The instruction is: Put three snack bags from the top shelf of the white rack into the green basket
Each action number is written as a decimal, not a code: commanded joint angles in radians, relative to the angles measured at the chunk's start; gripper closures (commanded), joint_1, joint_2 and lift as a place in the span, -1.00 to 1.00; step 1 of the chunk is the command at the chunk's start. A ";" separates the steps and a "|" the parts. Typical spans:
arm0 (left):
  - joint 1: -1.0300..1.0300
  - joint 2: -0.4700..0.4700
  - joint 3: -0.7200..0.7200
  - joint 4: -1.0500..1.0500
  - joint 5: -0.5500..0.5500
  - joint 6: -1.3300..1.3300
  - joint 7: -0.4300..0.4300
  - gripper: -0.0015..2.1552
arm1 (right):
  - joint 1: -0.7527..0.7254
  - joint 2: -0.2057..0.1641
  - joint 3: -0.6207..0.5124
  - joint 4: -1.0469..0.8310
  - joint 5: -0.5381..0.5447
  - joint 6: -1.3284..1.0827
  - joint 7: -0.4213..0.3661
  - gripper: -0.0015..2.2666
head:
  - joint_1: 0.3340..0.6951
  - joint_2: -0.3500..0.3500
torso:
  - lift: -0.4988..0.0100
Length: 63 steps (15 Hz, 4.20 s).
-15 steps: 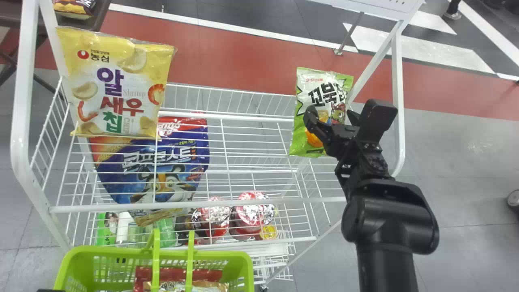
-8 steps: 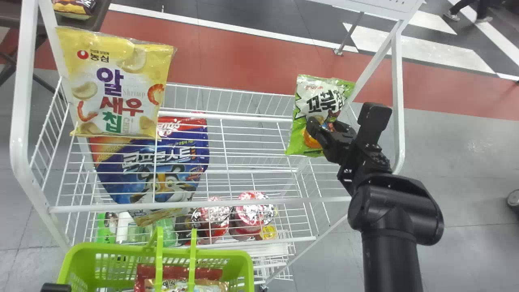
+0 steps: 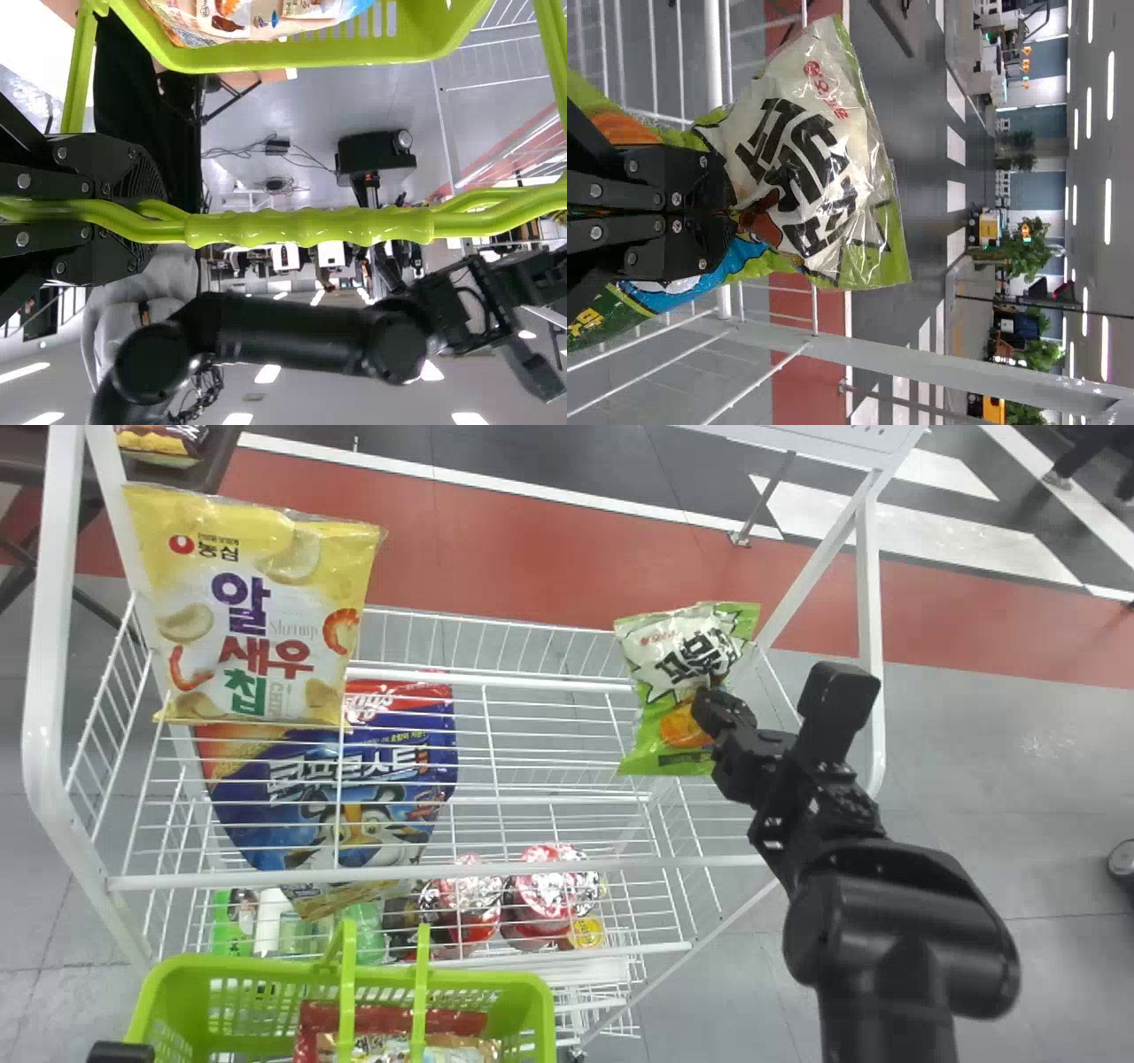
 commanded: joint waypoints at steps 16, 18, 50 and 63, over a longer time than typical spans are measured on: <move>0.019 -0.012 -0.017 -0.003 0.007 -0.030 0.029 1.00 | 0.604 0.014 -0.046 -0.469 -0.546 0.770 0.237 0.88 | 1.00 -1.00 | 0.96; 0.019 -0.012 -0.021 -0.006 0.006 -0.030 0.029 1.00 | 0.606 0.000 0.017 -0.415 -0.525 0.764 0.245 0.88 | 1.00 -1.00 | 0.96; 0.040 -0.006 -0.024 -0.008 0.004 -0.045 0.025 1.00 | 0.704 -0.004 0.341 -0.438 -0.097 -0.430 -0.106 -0.94 | 1.00 -1.00 | 0.96; 0.048 -0.006 -0.024 -0.011 0.004 -0.058 0.023 1.00 | 0.719 -0.006 0.344 -0.452 -0.092 -0.439 -0.120 -0.94 | 1.00 -1.00 | 0.96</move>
